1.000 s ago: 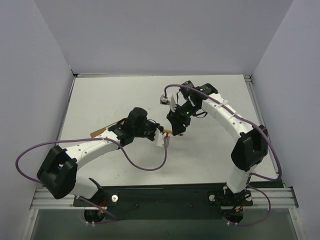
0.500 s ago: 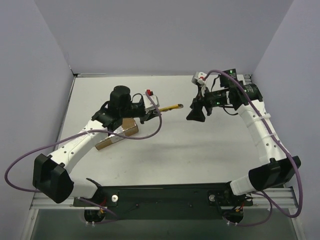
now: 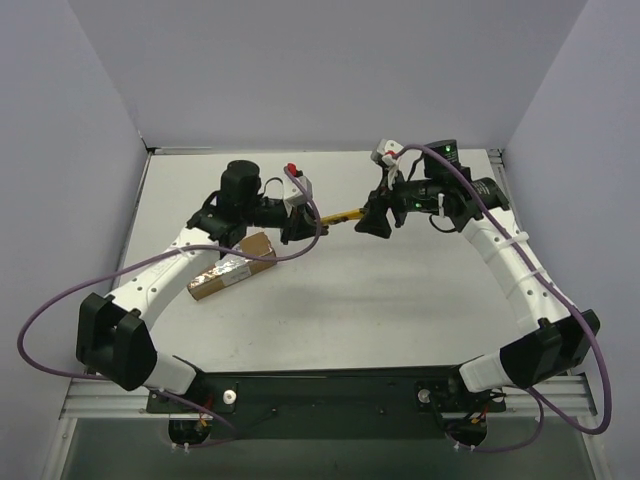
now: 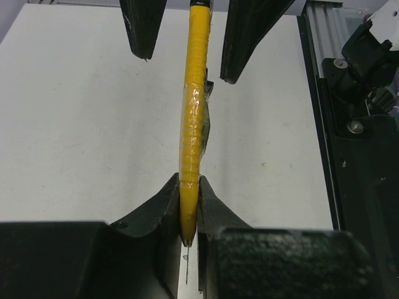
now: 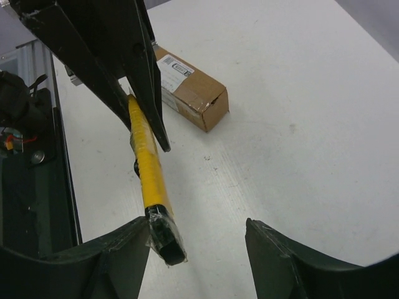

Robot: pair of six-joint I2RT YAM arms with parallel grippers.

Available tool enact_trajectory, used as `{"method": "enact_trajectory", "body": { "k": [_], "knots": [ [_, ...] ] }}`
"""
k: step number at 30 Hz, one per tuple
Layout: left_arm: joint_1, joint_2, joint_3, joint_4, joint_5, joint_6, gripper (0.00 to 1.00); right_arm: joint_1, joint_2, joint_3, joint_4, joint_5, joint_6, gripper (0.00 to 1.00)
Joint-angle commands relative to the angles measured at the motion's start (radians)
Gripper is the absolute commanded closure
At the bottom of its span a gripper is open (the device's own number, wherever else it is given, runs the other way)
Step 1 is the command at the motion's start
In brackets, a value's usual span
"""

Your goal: Unpack the express box

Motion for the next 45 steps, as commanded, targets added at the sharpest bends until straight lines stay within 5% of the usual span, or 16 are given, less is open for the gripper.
{"method": "enact_trajectory", "body": {
  "k": [1, 9, 13, 14, 23, 29, 45],
  "knots": [
    [0.015, 0.032, 0.064, 0.063, 0.121, -0.061, 1.00, 0.007, -0.003, 0.051, 0.119, -0.050, 0.097, 0.43],
    [0.035, 0.061, 0.031, 0.248, 0.162, -0.208, 1.00, 0.050, 0.042, 0.068, 0.102, -0.109, 0.174, 0.71],
    [0.042, 0.063, 0.023, 0.259, 0.152, -0.215, 0.98, 0.048, 0.050, 0.092, 0.072, -0.107, 0.164, 0.96],
    [0.044, 0.061, 0.023, 0.229, 0.130, -0.199, 0.92, 0.047, 0.051, 0.103, 0.053, -0.095, 0.147, 1.00],
    [0.033, 0.017, 0.101, -0.268, -0.005, 0.340, 0.40, 0.093, 0.108, 0.267, -0.402, 0.064, -0.298, 1.00],
    [0.015, -0.043, 0.048, -0.266, -0.065, 0.367, 0.41, 0.165, 0.105, 0.252, -0.463, 0.250, -0.392, 1.00],
    [-0.024, 0.026, 0.074, -0.296, -0.066, 0.394, 0.45, 0.218, 0.158, 0.339, -0.392, 0.276, -0.249, 1.00]
  ]
}}
